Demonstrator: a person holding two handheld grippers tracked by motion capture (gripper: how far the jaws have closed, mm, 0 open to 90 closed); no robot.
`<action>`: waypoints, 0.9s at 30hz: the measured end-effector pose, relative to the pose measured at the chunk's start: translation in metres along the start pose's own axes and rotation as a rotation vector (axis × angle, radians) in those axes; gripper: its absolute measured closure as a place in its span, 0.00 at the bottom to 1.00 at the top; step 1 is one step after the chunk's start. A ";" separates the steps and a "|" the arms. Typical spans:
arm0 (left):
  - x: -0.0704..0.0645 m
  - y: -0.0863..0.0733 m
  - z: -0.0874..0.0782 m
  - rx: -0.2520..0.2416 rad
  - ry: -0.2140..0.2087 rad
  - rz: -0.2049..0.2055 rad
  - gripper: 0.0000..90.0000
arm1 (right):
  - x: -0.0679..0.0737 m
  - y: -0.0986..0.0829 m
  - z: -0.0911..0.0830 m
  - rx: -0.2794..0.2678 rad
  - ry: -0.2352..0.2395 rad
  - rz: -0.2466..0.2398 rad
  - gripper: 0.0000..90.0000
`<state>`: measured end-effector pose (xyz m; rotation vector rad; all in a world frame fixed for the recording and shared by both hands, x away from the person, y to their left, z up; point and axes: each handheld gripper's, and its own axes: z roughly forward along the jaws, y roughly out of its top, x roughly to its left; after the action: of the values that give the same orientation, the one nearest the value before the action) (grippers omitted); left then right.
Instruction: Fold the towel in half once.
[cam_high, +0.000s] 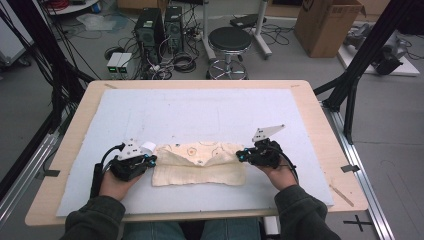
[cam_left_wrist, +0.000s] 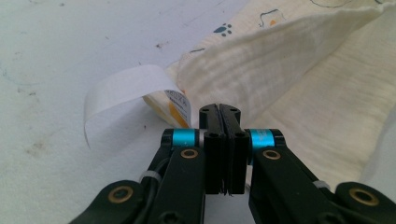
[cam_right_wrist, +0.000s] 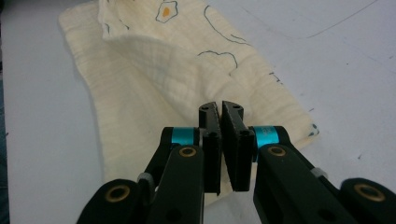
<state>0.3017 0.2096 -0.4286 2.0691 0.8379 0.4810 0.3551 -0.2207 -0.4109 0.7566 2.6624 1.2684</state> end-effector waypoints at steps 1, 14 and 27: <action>0.000 -0.001 0.000 -0.001 -0.001 -0.001 0.98 | 0.001 -0.001 0.001 0.000 -0.002 -0.004 0.96; -0.003 -0.012 -0.017 0.002 -0.056 -0.026 0.83 | 0.008 -0.014 0.001 0.025 0.047 -0.003 0.83; -0.001 0.002 -0.038 -0.070 -0.053 -0.040 0.77 | 0.013 -0.004 -0.016 -0.047 0.102 -0.032 0.67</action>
<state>0.2799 0.2293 -0.4051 1.9882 0.8185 0.4257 0.3379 -0.2284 -0.4018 0.6581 2.7004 1.3930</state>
